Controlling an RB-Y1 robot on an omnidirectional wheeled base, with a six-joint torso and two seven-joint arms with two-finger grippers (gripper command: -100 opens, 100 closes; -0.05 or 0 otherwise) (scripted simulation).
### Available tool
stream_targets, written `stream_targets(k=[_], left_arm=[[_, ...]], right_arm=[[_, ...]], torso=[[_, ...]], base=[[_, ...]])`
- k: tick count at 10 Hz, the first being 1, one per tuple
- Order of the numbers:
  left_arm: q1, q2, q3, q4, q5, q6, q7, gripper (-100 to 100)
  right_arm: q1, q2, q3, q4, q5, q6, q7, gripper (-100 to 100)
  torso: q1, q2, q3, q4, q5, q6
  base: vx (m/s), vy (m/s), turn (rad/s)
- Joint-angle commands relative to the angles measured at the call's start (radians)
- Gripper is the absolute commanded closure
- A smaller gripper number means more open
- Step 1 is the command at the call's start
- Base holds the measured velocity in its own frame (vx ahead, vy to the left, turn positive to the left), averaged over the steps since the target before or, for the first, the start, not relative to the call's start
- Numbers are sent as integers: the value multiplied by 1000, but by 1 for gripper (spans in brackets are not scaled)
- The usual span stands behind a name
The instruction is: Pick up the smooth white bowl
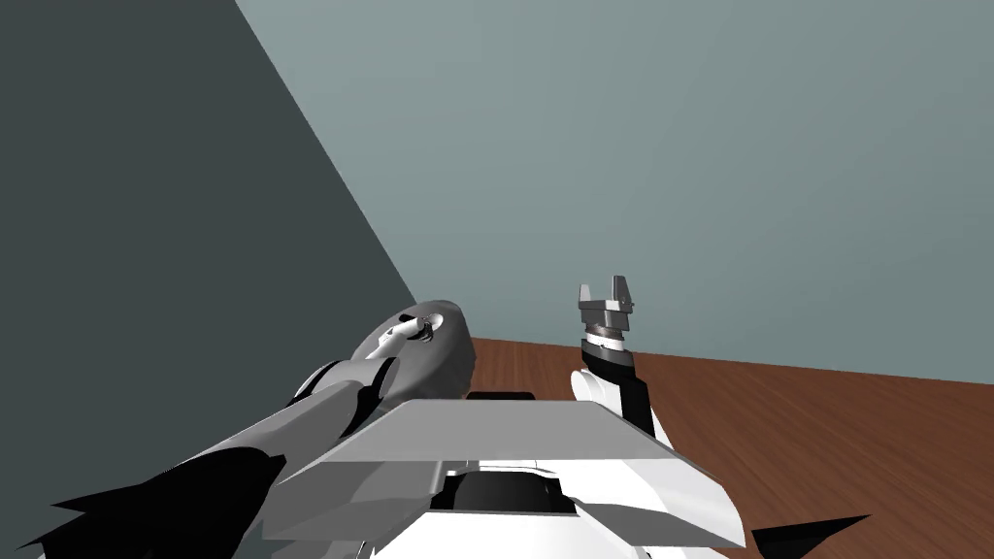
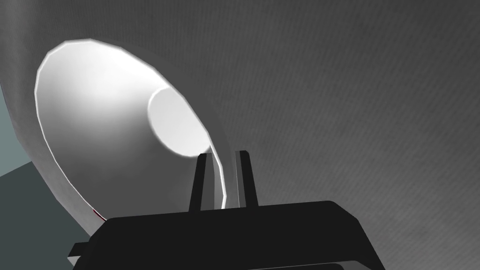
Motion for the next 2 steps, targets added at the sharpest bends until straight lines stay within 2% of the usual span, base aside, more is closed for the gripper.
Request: stream_targets(k=[1,2], left_arm=[[0,0,0,0,0,0,0,100],[0,0,0,-2,-2,3,8,0]], right_arm=[[0,0,0,0,0,0,0,0],[0,0,0,0,0,0,0,0]], torso=[[0,0,0,0,0,0],[-1,-3,-2,-1,0,-1]], base=[[-56,17,-47],[-10,3,8]])
